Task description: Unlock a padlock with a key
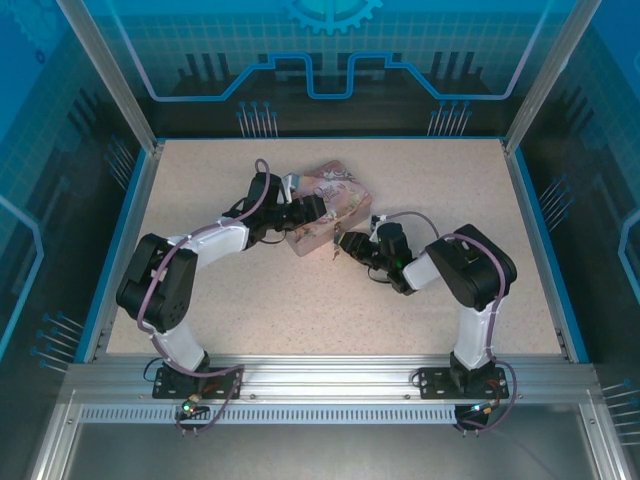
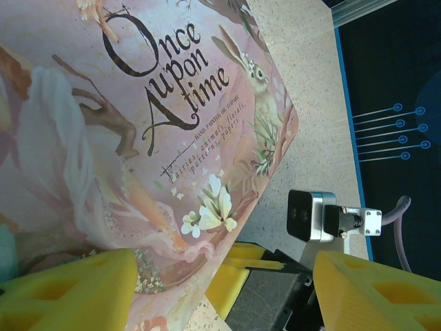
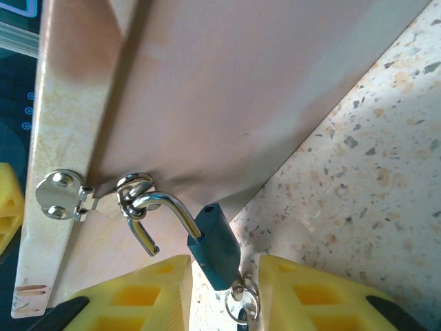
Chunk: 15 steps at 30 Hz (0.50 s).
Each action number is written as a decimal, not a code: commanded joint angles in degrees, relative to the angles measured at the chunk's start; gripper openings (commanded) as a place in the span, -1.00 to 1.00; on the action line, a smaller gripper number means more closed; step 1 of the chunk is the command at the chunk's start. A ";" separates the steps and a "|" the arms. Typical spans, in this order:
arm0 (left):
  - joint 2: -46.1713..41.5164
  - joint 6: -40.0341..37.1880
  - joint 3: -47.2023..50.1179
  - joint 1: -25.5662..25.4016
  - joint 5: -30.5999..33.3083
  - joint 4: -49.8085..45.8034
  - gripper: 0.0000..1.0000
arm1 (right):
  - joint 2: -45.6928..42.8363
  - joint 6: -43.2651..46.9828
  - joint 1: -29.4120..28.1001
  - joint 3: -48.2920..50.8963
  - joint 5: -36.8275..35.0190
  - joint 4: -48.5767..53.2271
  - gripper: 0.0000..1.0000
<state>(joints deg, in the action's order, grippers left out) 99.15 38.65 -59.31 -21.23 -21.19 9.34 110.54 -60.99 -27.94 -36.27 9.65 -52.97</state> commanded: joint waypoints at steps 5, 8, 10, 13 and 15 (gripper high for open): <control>1.96 0.54 2.62 -0.47 1.68 -8.20 0.40 | 5.26 0.28 0.98 -1.16 2.14 0.22 -0.36; 2.06 0.55 2.62 -0.40 1.61 -8.20 0.40 | 6.35 -0.03 0.92 -1.67 3.23 -0.81 -0.35; 2.00 0.58 2.71 -0.47 1.66 -8.18 0.40 | 6.84 0.00 0.71 -2.11 3.45 -0.56 -0.35; 1.96 0.55 2.71 -0.41 1.68 -8.15 0.40 | 7.36 -0.33 0.52 -2.61 3.10 0.59 -0.40; 1.99 0.57 2.70 -0.45 1.68 -8.20 0.40 | 7.63 -0.51 0.44 -2.92 3.10 0.68 -0.44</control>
<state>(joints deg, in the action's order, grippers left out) 99.13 38.65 -59.31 -21.23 -21.19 9.34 115.11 -61.32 -27.53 -39.13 12.88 -57.71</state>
